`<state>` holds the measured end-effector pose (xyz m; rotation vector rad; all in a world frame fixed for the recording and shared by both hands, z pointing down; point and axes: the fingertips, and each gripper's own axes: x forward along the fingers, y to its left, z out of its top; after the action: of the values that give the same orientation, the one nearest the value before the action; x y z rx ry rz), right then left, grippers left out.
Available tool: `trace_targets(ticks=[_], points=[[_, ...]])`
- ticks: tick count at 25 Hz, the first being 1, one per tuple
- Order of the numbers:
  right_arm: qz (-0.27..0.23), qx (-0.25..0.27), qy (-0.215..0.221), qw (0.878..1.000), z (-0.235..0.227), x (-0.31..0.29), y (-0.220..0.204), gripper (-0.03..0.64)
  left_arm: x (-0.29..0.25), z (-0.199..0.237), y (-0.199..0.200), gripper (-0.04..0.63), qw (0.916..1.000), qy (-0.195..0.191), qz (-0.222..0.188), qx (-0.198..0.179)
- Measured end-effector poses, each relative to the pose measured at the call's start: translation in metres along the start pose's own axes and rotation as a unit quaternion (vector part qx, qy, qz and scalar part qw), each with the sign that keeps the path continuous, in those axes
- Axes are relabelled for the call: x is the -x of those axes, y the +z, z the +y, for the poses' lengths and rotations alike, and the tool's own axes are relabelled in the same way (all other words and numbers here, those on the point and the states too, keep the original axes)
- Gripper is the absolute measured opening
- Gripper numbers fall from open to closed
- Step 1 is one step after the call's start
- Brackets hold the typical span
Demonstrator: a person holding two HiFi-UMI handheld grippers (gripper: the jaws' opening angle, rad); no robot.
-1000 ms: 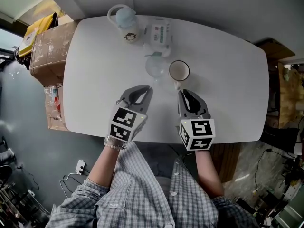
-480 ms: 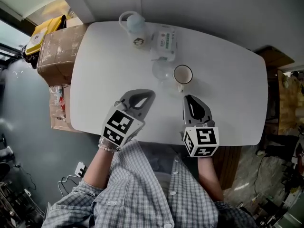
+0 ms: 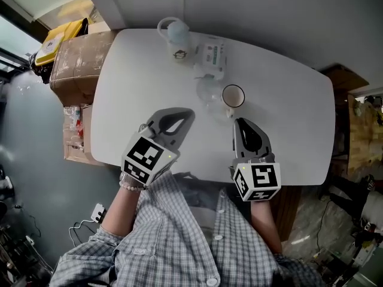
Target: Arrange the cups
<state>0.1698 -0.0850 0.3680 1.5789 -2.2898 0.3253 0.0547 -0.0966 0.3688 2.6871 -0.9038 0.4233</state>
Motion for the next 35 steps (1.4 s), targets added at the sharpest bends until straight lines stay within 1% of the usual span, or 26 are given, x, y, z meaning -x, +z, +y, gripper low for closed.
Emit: trace_targets(ticks=[8, 18, 35], points=[[-0.014, 0.01, -0.001, 1.0, 0.005, -0.006, 0.012, 0.037, 0.006, 0.003, 0.009, 0.011, 0.9999, -0.006, -0.012, -0.006], [-0.017, 0.009, -0.014, 1.0, 0.003, -0.005, 0.015, 0.035, 0.005, -0.002, 0.009, 0.011, 0.9995, -0.027, -0.011, -0.009], [-0.011, 0.011, -0.018, 1.0, 0.01, -0.003, 0.014, 0.035, 0.007, -0.002, 0.003, 0.011, 0.9992, -0.037, -0.005, -0.012]])
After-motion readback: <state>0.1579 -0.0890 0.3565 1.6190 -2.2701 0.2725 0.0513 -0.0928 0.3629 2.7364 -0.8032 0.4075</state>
